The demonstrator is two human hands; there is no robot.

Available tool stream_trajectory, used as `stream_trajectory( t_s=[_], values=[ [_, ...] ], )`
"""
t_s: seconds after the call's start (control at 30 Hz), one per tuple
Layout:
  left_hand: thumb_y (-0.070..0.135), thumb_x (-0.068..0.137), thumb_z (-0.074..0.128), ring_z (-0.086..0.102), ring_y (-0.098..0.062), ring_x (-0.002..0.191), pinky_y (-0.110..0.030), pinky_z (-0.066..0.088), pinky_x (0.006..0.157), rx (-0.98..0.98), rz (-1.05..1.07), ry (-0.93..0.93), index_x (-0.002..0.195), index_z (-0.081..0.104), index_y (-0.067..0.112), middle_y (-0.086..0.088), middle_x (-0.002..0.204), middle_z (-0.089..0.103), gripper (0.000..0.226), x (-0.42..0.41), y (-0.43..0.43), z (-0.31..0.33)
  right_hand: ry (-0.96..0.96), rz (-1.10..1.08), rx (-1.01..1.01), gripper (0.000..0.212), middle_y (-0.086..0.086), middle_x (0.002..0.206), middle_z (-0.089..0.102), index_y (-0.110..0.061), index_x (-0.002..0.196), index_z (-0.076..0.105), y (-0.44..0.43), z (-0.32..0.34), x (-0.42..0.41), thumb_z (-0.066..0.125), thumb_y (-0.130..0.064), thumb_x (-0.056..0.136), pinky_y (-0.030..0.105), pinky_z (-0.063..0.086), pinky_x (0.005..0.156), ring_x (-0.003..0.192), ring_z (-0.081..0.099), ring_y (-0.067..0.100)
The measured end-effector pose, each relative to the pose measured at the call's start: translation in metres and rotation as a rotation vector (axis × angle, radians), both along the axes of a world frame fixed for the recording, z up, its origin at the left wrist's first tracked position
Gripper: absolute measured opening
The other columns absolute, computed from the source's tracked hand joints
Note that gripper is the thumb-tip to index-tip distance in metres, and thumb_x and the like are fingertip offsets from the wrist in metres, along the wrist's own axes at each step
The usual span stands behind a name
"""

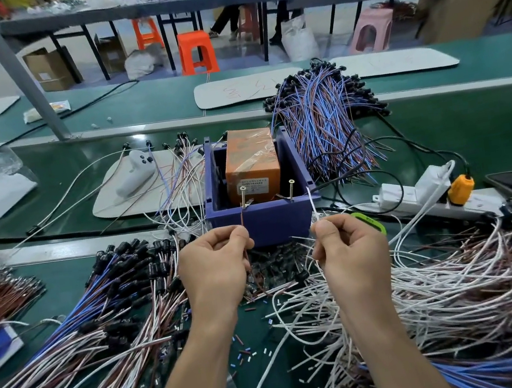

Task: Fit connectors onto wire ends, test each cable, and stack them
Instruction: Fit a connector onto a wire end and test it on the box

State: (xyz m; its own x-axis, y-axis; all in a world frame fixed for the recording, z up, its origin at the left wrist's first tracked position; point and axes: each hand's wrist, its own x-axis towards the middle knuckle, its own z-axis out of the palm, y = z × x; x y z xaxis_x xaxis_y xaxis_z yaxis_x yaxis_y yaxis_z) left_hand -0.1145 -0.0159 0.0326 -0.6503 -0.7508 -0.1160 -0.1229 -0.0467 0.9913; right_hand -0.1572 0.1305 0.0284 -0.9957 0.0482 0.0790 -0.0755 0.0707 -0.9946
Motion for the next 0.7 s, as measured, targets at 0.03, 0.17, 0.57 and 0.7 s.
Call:
stream_trajectory(
  t_s=[0.03,0.17,0.57,0.7],
  values=[
    [0.013,0.091,0.075,0.052,-0.009,0.041,-0.021,0.049,0.045,0.002,0.003,0.001,0.077,0.077,0.018,-0.002,0.066,0.075,0.015,-0.0001,-0.0005,0.0002,-0.005,0.005,-0.004,0.024,0.000,0.055,0.062,-0.026,0.076,0.070,-0.0005,0.0001,0.0002,0.064,-0.019,0.098,0.033,0.038,0.051,0.045,0.045,0.010],
    [0.012,0.091,0.075,0.051,-0.009,0.040,-0.022,0.048,0.045,0.008,0.008,0.008,0.077,0.077,0.017,-0.002,0.065,0.075,0.015,-0.0012,-0.0019,0.0013,-0.011,0.003,0.005,0.025,0.000,0.055,0.063,-0.022,0.074,0.070,-0.0021,-0.0003,-0.0008,0.065,-0.017,0.098,0.032,0.041,0.052,0.046,0.049,0.010],
    [0.012,0.088,0.077,0.053,-0.006,0.041,-0.017,0.047,0.045,-0.035,-0.029,-0.015,0.071,0.078,0.020,0.000,0.065,0.075,0.018,-0.0039,-0.0049,0.0006,0.008,0.067,0.045,0.023,-0.001,0.057,0.063,-0.029,0.078,0.071,-0.0073,-0.0034,0.0010,0.065,-0.019,0.097,0.034,0.042,0.054,0.049,0.050,0.008],
    [0.010,0.090,0.075,0.051,-0.008,0.040,-0.020,0.046,0.043,0.013,0.007,0.018,0.073,0.077,0.018,-0.003,0.066,0.075,0.019,0.0029,-0.0058,0.0035,0.053,-0.070,-0.039,0.019,-0.003,0.055,0.062,-0.032,0.079,0.071,-0.0015,-0.0034,0.0048,0.065,-0.026,0.096,0.035,0.043,0.056,0.047,0.050,0.009]
  ],
)
